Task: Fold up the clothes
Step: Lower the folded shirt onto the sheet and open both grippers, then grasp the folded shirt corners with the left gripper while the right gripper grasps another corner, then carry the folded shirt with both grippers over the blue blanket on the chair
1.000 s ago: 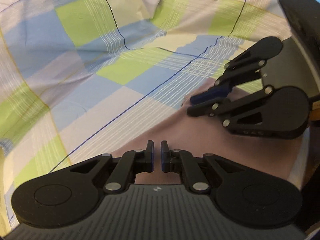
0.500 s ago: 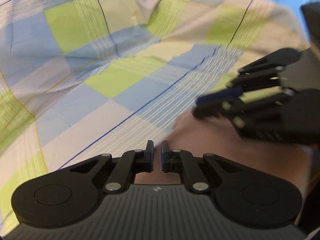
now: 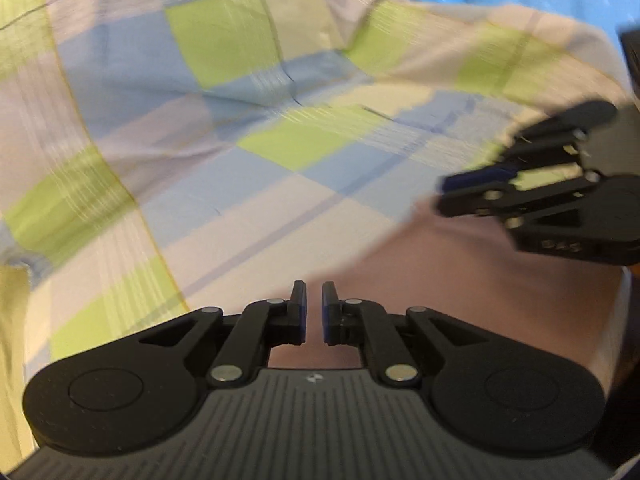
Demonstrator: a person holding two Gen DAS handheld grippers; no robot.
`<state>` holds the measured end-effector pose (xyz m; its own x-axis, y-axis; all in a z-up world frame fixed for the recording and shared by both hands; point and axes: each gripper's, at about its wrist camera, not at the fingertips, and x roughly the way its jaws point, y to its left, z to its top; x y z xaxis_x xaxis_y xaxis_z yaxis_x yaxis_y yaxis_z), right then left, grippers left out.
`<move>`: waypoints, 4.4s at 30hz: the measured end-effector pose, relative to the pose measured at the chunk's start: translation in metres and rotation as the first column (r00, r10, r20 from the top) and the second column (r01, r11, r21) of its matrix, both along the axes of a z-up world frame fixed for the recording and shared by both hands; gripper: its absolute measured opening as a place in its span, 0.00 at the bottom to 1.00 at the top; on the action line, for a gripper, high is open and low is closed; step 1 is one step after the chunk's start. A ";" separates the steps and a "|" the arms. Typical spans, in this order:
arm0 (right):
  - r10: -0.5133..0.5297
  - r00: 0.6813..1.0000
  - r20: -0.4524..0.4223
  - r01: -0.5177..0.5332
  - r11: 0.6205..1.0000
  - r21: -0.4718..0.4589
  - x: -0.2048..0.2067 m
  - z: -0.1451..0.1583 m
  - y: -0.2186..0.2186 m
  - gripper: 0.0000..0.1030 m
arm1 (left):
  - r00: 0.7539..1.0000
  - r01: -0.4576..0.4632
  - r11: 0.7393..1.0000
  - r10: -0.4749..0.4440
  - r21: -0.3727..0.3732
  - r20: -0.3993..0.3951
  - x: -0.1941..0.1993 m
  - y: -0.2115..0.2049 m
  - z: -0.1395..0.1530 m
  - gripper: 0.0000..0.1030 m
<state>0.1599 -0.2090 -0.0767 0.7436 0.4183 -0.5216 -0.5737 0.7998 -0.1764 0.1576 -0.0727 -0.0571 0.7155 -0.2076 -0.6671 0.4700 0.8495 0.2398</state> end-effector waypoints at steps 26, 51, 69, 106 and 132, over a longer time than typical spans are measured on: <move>-0.134 0.991 -0.010 0.134 0.991 -0.028 -0.022 -0.012 -0.025 0.13 | 0.996 -0.090 0.994 0.089 0.064 0.014 -0.030 0.031 0.004 0.07; -0.036 0.996 0.083 0.053 0.975 -0.218 -0.186 -0.013 0.002 0.38 | 0.910 0.244 0.722 -0.401 0.648 0.104 -0.152 -0.051 -0.034 0.33; 0.289 0.939 0.188 -0.070 0.694 -0.717 -0.130 -0.064 0.039 0.36 | 0.910 0.264 0.769 -0.398 0.582 0.113 -0.146 -0.029 -0.026 0.26; -0.252 0.853 0.458 0.499 0.652 -0.571 -0.335 0.104 -0.088 0.07 | 0.478 0.513 0.622 -0.779 0.591 0.405 -0.261 -0.147 0.147 0.05; -0.711 0.428 0.558 0.830 0.065 -0.554 -0.501 0.129 -0.367 0.07 | -0.134 0.819 0.188 -0.857 0.543 0.498 -0.384 -0.496 0.143 0.05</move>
<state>-0.3416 -0.5762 0.0521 0.4784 -0.8670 -0.1395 0.3551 0.3363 -0.8723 -0.2261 -0.5688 0.0856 0.1068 -0.9725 -0.2071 0.4988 -0.1277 0.8572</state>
